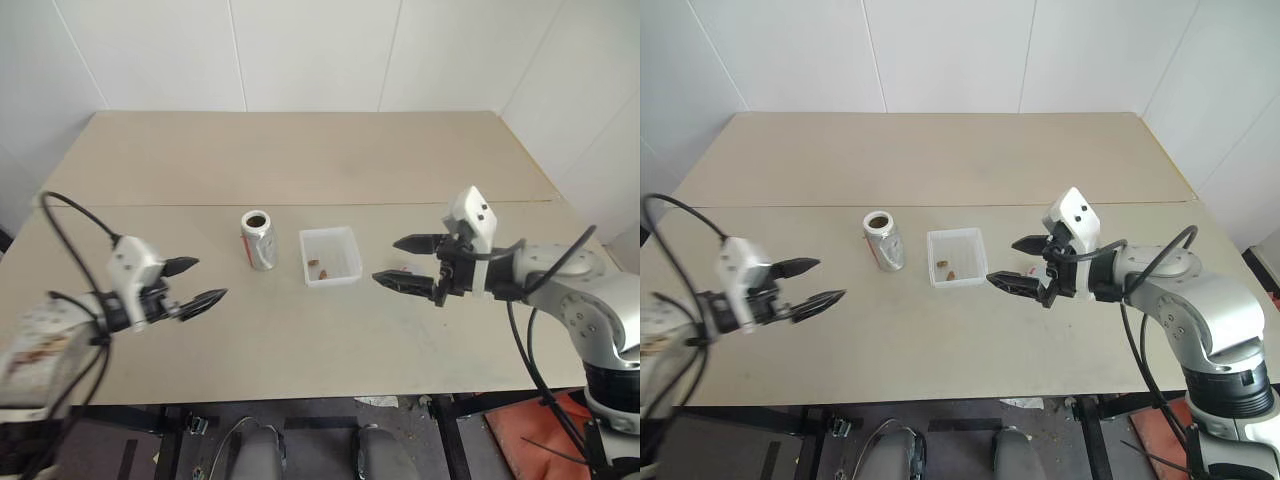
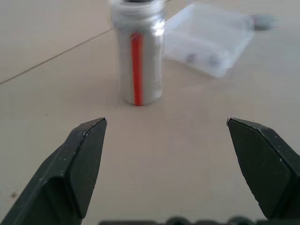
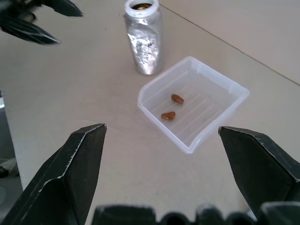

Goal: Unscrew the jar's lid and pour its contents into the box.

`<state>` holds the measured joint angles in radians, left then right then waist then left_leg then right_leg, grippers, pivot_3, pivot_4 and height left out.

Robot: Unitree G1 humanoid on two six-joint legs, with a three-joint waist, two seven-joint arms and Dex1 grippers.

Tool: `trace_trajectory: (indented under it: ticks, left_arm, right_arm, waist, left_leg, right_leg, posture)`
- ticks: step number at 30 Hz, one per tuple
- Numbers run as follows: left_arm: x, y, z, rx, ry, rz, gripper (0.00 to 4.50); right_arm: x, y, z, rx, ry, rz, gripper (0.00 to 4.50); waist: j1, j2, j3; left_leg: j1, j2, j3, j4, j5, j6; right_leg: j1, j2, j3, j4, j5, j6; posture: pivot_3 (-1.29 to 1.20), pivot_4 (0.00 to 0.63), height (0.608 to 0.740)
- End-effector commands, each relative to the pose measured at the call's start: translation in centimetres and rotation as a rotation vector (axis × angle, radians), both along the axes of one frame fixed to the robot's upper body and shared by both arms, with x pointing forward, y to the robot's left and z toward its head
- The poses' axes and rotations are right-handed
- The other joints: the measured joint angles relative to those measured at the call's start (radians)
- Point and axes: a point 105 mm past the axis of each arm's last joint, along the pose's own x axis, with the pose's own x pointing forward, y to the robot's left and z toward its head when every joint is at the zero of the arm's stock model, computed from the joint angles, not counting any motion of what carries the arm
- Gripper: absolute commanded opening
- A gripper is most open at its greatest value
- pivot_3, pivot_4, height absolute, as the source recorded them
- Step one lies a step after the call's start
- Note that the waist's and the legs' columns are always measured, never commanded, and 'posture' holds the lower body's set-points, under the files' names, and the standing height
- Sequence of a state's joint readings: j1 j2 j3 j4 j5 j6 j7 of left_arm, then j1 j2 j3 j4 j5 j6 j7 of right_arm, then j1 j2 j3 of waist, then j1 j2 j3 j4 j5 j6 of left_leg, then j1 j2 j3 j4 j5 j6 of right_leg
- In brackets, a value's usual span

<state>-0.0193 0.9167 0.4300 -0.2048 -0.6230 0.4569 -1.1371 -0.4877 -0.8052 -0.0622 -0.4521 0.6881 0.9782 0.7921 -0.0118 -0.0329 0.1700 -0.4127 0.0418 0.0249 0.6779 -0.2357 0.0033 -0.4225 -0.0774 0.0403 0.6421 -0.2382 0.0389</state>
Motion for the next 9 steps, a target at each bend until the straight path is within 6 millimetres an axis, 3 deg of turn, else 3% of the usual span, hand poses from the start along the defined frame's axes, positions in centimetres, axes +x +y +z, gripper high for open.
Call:
trace_trajectory:
  ticks: [1,5,9]
  left_arm:
    - [-2.0,0.7,3.2,0.016,-0.047,-0.121,4.45]
    - [-2.5,1.9,4.5,0.022,-0.058,-0.113,4.45]
    - [-2.3,1.6,4.3,0.015,-0.064,-0.12,4.45]
  right_arm:
    - [0.0,-1.1,1.6,-0.004,-0.1,-0.012,4.5]
    - [0.1,-1.8,1.7,-0.022,-0.114,-0.026,4.5]
    - [-0.3,-2.1,1.5,-0.032,-0.118,-0.03,4.5]
  waist:
    - [0.002,0.0,0.0]
    - [0.0,0.0,0.0]
    - [-0.001,0.0,0.0]
  left_leg:
    - [0.0,0.0,0.0,0.0,0.0,0.0]
    - [0.001,0.0,0.001,-0.001,0.0,0.0]
    - [0.001,0.001,0.001,-0.001,0.0,0.0]
  right_leg:
    - [0.0,0.0,0.0,0.0,0.0,0.0]
    - [0.001,0.0,0.0,0.0,0.0,0.0]
    - [0.0,0.001,0.001,0.0,0.0,0.0]
  posture:
    - [0.0,0.15,0.74]
    - [0.0,0.15,0.74]
    - [0.0,0.15,0.74]
